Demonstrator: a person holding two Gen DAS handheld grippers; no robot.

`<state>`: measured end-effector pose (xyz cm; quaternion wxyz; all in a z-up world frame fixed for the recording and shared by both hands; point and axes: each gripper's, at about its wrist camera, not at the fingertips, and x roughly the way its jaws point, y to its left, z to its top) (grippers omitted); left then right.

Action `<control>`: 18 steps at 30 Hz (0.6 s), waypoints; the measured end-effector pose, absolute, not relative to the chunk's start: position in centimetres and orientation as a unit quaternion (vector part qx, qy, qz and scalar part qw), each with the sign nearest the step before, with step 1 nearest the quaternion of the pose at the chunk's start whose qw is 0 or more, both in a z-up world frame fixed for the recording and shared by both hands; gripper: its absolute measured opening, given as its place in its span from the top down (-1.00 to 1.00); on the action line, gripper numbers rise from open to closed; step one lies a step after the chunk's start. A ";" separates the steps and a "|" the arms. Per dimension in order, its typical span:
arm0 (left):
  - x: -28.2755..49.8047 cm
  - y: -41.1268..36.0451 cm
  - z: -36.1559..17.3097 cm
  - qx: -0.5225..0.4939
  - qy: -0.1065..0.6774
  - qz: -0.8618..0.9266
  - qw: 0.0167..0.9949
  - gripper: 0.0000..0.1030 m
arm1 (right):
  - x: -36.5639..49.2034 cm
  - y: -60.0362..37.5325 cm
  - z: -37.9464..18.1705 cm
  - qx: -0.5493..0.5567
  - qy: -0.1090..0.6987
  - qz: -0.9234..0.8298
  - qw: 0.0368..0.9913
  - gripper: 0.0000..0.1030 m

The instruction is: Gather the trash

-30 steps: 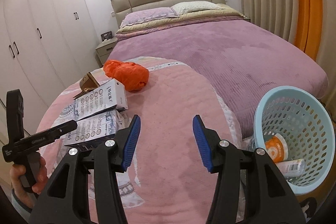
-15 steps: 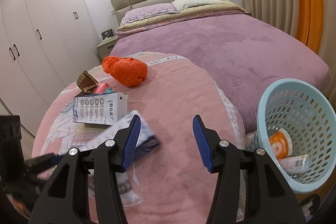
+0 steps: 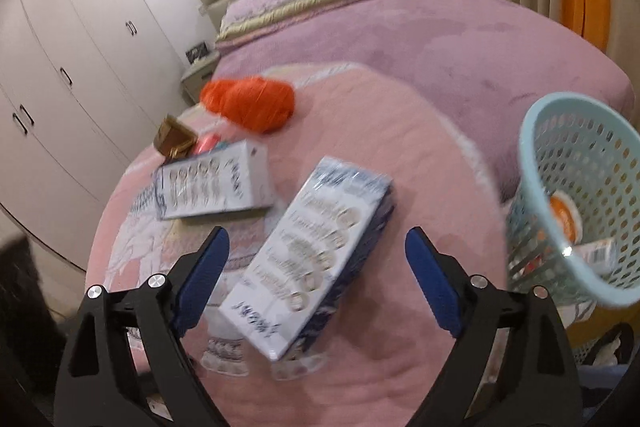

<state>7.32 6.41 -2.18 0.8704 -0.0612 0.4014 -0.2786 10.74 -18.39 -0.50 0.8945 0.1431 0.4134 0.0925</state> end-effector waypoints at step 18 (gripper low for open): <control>13.4 8.2 -2.7 -0.119 0.440 -0.254 0.853 -0.39 | 11.5 -16.7 -2.5 0.116 0.457 0.060 0.880 -0.19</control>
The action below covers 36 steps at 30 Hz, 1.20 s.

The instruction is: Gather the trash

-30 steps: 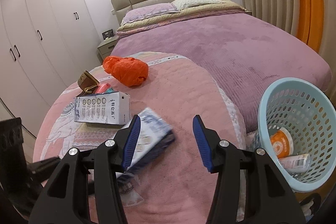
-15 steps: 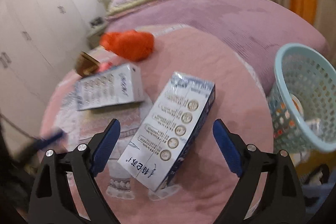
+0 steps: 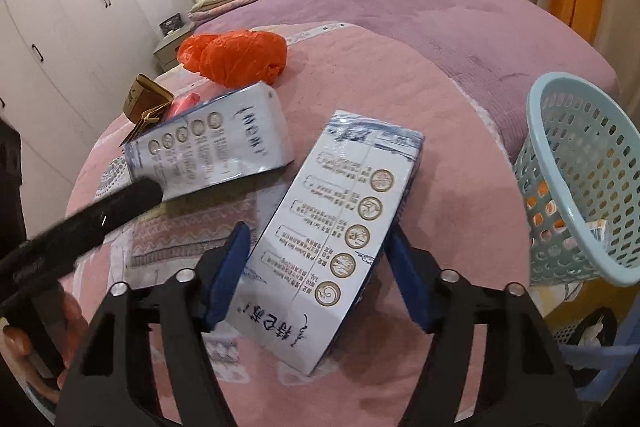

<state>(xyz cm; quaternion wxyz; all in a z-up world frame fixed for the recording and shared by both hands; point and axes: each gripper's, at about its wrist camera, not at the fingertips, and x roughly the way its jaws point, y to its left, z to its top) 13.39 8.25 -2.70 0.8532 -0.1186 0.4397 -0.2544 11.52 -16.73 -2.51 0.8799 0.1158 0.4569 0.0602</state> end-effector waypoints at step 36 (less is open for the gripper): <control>14.7 1.5 -3.8 0.017 0.469 -0.189 0.863 -0.10 | 8.5 -19.1 -2.1 0.091 0.455 0.040 0.885 -0.51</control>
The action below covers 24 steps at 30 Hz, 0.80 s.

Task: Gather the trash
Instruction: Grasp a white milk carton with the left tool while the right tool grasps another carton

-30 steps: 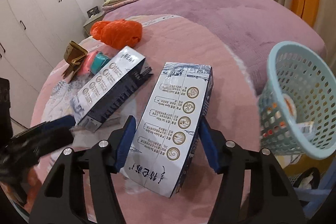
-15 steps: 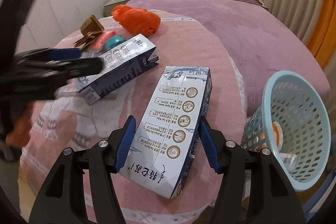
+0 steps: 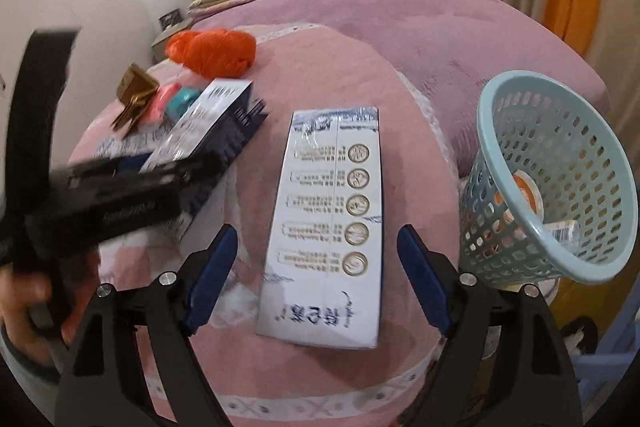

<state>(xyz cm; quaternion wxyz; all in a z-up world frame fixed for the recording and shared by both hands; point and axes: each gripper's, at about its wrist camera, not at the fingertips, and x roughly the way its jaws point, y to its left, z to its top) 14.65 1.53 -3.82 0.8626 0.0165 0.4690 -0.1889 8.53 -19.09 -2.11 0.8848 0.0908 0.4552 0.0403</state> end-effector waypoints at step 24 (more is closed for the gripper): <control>11.3 -6.7 4.9 0.000 0.340 -0.272 0.900 -0.05 | 8.9 -28.1 3.0 0.118 0.367 -0.005 0.923 0.00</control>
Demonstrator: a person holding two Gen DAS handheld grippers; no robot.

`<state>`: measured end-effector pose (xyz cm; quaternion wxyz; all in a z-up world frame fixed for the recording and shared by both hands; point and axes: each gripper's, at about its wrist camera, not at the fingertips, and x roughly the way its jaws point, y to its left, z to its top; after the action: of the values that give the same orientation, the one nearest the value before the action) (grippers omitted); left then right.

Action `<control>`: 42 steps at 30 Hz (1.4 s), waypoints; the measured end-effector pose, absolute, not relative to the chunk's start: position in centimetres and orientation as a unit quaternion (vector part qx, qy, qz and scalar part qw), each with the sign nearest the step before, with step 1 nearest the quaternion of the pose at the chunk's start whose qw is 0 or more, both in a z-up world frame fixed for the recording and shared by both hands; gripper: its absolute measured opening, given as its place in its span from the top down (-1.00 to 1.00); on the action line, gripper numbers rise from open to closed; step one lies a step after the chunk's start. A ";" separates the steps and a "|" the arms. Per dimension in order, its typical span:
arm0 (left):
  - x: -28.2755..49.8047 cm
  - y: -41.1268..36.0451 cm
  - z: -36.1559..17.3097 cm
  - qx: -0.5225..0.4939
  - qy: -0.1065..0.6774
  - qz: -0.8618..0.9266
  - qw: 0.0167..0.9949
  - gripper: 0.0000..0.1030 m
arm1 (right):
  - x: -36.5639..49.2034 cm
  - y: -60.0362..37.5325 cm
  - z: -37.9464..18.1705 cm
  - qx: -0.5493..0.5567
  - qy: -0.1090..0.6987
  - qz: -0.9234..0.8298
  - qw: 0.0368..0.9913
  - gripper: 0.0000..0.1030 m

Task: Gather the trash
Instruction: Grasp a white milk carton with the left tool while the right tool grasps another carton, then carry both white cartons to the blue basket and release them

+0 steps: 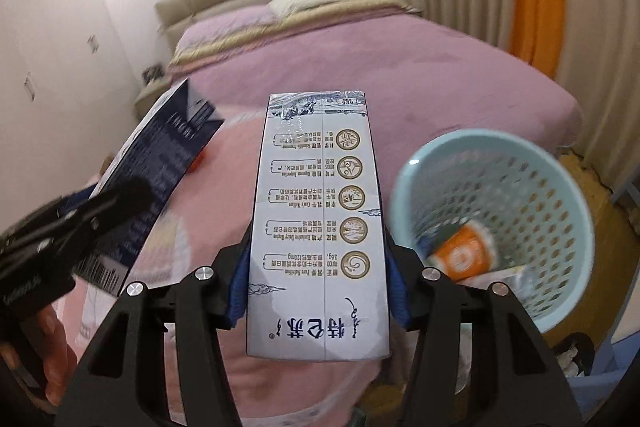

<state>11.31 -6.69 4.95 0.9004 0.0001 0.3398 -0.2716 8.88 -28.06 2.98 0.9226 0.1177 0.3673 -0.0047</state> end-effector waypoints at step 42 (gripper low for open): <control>13.7 -18.2 3.8 0.019 0.342 -0.337 0.877 -0.25 | 9.4 -42.2 0.4 0.200 0.367 -0.108 0.902 -0.12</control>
<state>13.74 -18.24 3.79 0.8772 0.0193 0.3419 -0.3367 9.42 -42.21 0.38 0.9021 0.1995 0.3670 -0.1079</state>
